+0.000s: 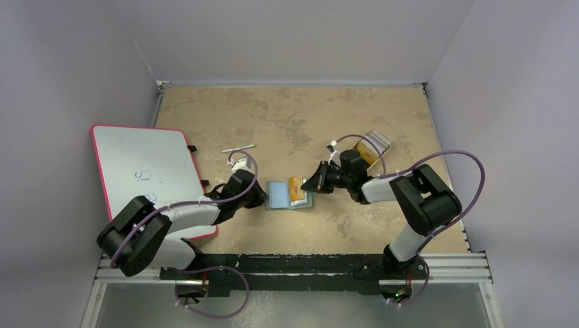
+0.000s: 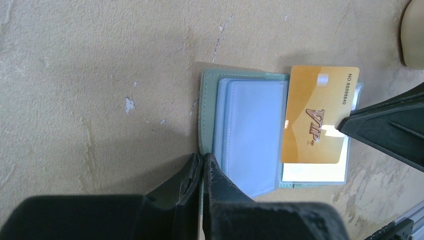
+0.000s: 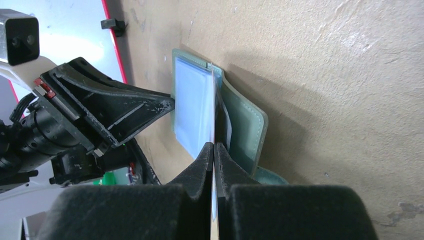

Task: Put the credit cards into the card holder
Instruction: Insert the credit card into the card holder.

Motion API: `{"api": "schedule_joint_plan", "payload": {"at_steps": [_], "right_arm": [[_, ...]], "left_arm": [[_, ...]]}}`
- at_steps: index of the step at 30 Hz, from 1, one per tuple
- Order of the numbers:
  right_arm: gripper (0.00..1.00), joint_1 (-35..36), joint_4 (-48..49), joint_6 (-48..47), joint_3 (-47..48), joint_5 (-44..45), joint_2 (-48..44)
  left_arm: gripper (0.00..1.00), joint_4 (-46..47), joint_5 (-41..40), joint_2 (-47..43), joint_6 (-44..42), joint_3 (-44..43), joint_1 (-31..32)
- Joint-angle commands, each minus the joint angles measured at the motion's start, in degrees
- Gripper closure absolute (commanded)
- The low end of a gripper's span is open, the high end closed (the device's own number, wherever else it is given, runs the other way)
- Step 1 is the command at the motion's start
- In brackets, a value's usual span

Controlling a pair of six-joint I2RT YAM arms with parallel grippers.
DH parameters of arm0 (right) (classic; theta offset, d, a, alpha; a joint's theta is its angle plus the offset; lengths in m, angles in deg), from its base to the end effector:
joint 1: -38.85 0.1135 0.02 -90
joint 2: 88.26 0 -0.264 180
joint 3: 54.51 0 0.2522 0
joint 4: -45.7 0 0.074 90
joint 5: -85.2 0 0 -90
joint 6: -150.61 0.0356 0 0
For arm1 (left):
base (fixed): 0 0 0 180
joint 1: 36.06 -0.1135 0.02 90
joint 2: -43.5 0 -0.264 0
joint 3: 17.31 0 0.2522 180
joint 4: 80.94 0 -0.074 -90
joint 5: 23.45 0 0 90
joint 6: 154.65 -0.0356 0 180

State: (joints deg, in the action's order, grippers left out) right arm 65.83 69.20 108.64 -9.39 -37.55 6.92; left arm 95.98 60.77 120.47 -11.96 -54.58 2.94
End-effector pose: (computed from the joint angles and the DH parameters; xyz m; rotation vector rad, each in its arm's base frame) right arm 0.2575 0.1527 0.1366 0.0091 2.2535 1.3513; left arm 0.1848 -0.1450 0.1353 -0.3407 2.3915 -0.6724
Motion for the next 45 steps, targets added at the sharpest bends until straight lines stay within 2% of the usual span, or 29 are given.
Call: {"api": "schedule_joint_plan", "payload": {"at_steps": [1,9,20,45], "right_arm": [[1.0,0.1,5.4,1.9,-1.0,-1.1,1.3],[1.0,1.2,10.3,6.0,-3.7,-0.6,2.6],[1.0,1.8,10.7,6.2,-5.5,2.9,2.5],[1.0,6.3,12.9,8.8,-0.9,5.3,6.9]], "left_arm": [[1.0,1.5,0.5,0.0,0.0,0.9,-0.1],[1.0,1.8,0.5,0.2,0.3,1.0,-0.1],[1.0,1.8,0.8,0.5,0.5,0.7,-0.1],[1.0,1.7,2.5,-1.0,1.5,0.1,-0.1]]}}
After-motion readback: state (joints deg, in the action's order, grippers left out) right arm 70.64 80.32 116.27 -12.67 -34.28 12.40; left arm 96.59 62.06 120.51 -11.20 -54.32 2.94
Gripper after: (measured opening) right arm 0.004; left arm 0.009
